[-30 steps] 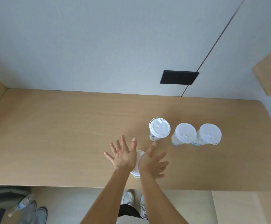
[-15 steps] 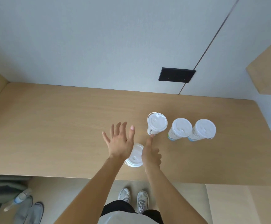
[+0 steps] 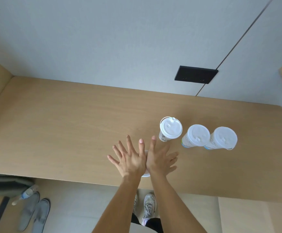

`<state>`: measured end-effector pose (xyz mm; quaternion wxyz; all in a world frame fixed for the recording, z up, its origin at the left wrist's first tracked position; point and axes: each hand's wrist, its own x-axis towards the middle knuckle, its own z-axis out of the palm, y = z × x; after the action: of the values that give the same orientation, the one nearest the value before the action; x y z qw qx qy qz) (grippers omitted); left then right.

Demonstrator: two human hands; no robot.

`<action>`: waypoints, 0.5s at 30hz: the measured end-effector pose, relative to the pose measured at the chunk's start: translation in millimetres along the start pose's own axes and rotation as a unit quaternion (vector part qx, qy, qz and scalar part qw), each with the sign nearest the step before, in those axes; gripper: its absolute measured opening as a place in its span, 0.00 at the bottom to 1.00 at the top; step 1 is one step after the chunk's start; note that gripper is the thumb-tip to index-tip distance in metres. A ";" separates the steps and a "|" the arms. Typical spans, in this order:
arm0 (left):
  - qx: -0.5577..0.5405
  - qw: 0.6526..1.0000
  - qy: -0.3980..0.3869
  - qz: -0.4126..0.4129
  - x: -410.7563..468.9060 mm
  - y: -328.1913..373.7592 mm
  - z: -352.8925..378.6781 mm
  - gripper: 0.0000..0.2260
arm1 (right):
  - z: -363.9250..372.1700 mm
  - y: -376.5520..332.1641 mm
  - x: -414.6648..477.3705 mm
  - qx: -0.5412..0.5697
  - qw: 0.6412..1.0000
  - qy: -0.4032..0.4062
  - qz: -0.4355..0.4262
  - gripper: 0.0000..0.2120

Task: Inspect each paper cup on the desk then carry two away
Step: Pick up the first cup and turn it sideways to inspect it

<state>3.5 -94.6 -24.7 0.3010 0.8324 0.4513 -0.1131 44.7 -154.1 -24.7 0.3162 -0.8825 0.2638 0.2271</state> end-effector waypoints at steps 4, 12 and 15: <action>-0.004 1.000 -0.015 0.026 4.5 1.0 -0.7 0.36 | 3.6 2.0 2.9 0.013 1.000 0.007 0.012 0.44; 0.041 0.931 -0.003 0.362 45.2 -0.2 -15.5 0.38 | 11.4 17.4 -20.6 0.255 0.923 -0.091 0.272 0.47; 0.061 0.886 0.045 0.457 54.1 -2.7 -21.0 0.36 | 1.8 28.0 -30.7 0.307 0.894 -0.154 0.289 0.53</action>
<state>30.2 -43.8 -34.1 0.2470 0.9675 0.0260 0.0472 3.9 -161.5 -20.8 0.5282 -0.5804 0.5119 0.3495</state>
